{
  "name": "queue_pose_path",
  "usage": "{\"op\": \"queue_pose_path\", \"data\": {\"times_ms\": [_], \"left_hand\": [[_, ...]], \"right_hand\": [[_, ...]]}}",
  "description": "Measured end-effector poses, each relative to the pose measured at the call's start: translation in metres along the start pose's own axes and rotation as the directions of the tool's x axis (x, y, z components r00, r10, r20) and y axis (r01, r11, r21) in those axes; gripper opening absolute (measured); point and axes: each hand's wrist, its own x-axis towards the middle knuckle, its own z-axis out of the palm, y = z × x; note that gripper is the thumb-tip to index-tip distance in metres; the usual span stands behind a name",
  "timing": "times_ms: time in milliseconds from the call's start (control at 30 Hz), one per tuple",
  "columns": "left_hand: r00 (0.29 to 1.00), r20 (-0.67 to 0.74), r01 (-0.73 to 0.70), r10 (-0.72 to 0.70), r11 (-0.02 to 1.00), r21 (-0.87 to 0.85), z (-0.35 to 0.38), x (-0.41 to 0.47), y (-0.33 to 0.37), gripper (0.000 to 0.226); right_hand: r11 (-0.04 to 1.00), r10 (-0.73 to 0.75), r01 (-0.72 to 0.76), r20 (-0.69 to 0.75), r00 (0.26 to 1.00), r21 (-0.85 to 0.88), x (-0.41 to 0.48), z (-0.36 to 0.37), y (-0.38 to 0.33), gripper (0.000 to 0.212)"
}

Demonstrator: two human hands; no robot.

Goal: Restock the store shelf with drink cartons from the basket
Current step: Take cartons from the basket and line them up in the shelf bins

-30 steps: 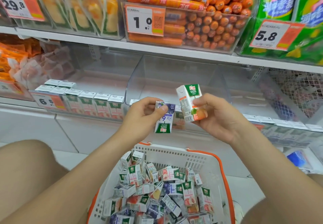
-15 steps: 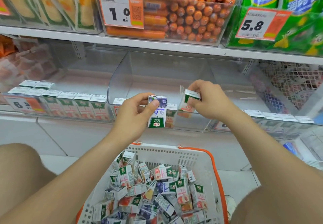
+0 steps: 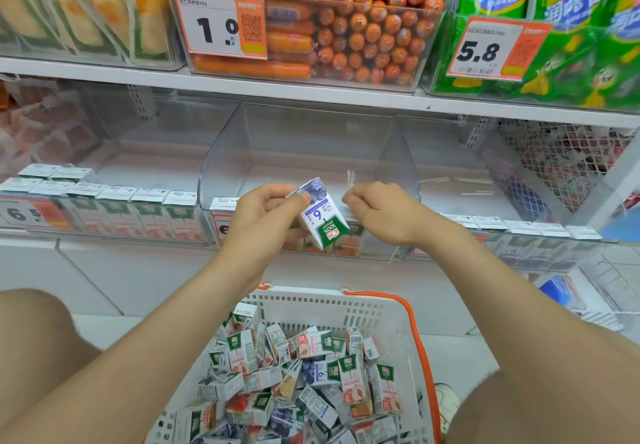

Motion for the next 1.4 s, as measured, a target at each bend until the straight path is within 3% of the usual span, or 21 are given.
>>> {"op": "queue_pose_path", "data": {"times_ms": [67, 133, 200, 300, 433, 533, 633, 700, 767, 833, 1000, 1167, 1400], "left_hand": [[0.999, 0.021, 0.036, -0.034, 0.996, -0.086, 0.003, -0.001, 0.004, 0.021], [0.998, 0.066, 0.028, -0.02, 0.991, -0.133, 0.009, -0.005, 0.01, 0.025], [0.995, 0.102, 0.023, -0.003, 0.98, -0.199, 0.017, -0.009, 0.015, 0.023], [0.99, 0.138, 0.023, 0.015, 0.964, -0.266, 0.033, -0.013, 0.02, 0.023], [0.989, 0.147, 0.026, 0.025, 0.942, -0.334, 0.066, -0.014, 0.028, 0.032], [0.984, 0.163, -0.059, 0.079, 0.99, -0.125, 0.094, -0.013, 0.03, 0.028], [0.954, 0.18, -0.272, 0.241, 0.947, 0.173, 0.117, -0.009, 0.025, 0.018], [0.894, 0.227, -0.448, 0.387, 0.794, 0.41, 0.124, -0.002, 0.015, 0.017], [0.828, 0.352, -0.56, 0.437, 0.598, 0.573, 0.127, 0.004, -0.001, 0.027], [0.82, 0.425, -0.57, 0.383, 0.482, 0.666, 0.128, 0.008, -0.015, 0.046], [0.793, 0.473, -0.593, 0.383, 0.313, 0.741, 0.138, 0.012, -0.036, 0.073], [0.777, 0.467, -0.592, 0.423, 0.237, 0.77, 0.143, 0.019, -0.05, 0.082], [0.75, 0.495, -0.638, 0.439, 0.28, 0.718, 0.141, 0.038, -0.06, 0.082]], "right_hand": [[0.998, -0.025, 0.036, -0.174, 0.984, 0.057, -0.008, -0.005, -0.009, 0.04], [0.956, 0.043, 0.036, -0.26, 0.965, 0.292, -0.02, -0.014, -0.018, 0.041], [0.828, 0.13, -0.018, -0.16, 0.979, 0.56, -0.032, -0.023, -0.025, 0.036], [0.576, 0.218, -0.159, 0.037, 0.975, 0.802, -0.052, -0.036, -0.028, 0.027], [0.306, 0.375, -0.173, 0.049, 0.926, 0.936, -0.068, -0.05, -0.016, 0.03], [0.229, 0.485, -0.122, -0.005, 0.874, 0.966, -0.075, -0.056, 0.003, 0.028], [0.367, 0.531, -0.051, -0.164, 0.831, 0.929, -0.082, -0.067, 0.029, 0.026], [0.562, 0.528, -0.001, -0.358, 0.77, 0.827, -0.084, -0.076, 0.053, 0.024], [0.799, 0.44, -0.027, -0.553, 0.707, 0.601, -0.083, -0.086, 0.079, 0.023], [0.934, 0.299, -0.096, -0.602, 0.741, 0.345, -0.076, -0.093, 0.099, 0.025], [0.991, 0.133, -0.135, -0.326, 0.936, 0.017, -0.038, -0.074, 0.12, 0.044], [0.996, 0.091, -0.094, -0.151, 0.984, -0.009, -0.01, -0.051, 0.129, 0.049], [1.0, -0.003, 0.004, 0.112, 0.994, -0.01, 0.0, -0.073, 0.129, 0.03]]}}
